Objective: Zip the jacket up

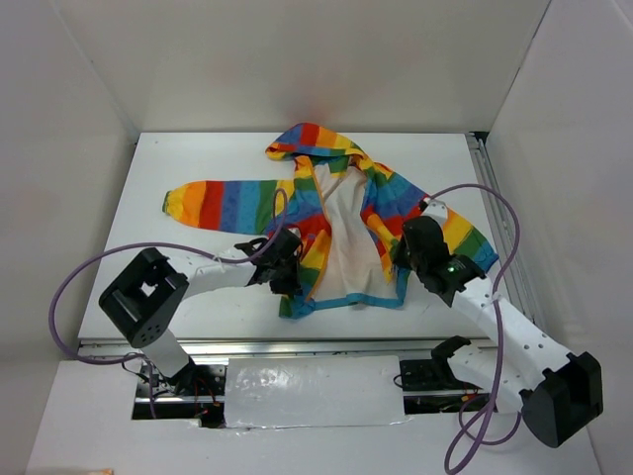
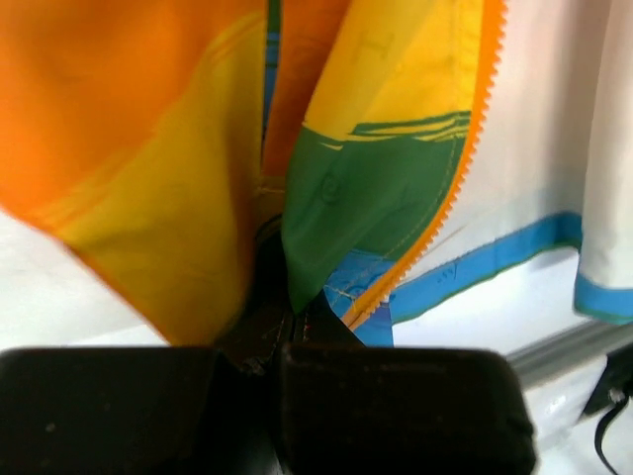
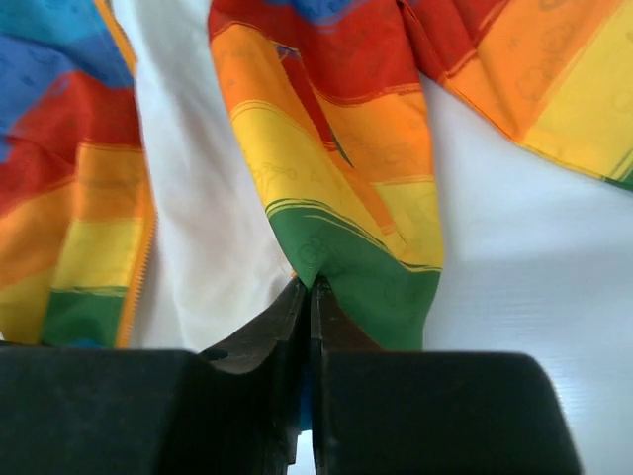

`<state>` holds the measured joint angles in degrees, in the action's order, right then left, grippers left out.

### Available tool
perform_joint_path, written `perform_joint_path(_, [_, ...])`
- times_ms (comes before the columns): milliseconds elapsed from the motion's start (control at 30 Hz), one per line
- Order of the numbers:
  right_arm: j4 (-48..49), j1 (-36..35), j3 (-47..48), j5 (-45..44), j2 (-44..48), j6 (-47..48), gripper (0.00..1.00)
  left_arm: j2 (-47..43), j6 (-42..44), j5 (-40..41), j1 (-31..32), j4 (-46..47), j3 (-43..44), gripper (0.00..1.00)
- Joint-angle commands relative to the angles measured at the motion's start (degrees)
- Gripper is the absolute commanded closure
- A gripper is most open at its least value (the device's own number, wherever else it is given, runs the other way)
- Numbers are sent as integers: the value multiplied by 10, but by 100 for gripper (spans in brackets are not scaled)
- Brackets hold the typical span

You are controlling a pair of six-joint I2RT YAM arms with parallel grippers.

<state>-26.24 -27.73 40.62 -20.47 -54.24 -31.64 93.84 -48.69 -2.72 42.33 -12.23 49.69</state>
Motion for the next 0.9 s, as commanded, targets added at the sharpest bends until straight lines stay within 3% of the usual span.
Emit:
perform_joint_path(0, [12, 20, -19, 44, 15, 15, 97, -1, -10, 24, -15, -14, 13, 100])
perform_joint_path(100, [16, 27, -19, 67, 24, 30, 100, -16, -9, 24, -22, -7, 1, 100])
perform_joint_path(267, [59, -8, -32, 239, -26, 97, 97, -22, -8, 23, -28, -4, -5, 100])
perform_joint_path(333, [67, -46, -40, 263, -71, 98, 91, -19, -10, 21, -28, -7, -1, 100])
perform_joint_path(467, [56, -89, -36, 223, -137, 75, 87, -13, -13, 23, -27, -16, 2, 100])
perform_joint_path(533, [60, -94, -34, 239, -162, 75, 79, -16, -14, 21, -27, -16, -1, 100])
perform_joint_path(567, [60, -95, -34, 244, -168, 70, 65, -16, -14, 21, -27, -14, -2, 100])
perform_joint_path(667, [70, -96, -18, 249, -196, 47, 46, -22, -14, 21, -27, -13, -6, 100])
perform_joint_path(800, [71, -95, -5, 275, -227, 11, 29, -27, -12, 16, -25, -11, -9, 100])
perform_joint_path(867, [61, -103, -4, 246, -237, 1, 27, -32, -11, 17, -24, -11, -12, 100])
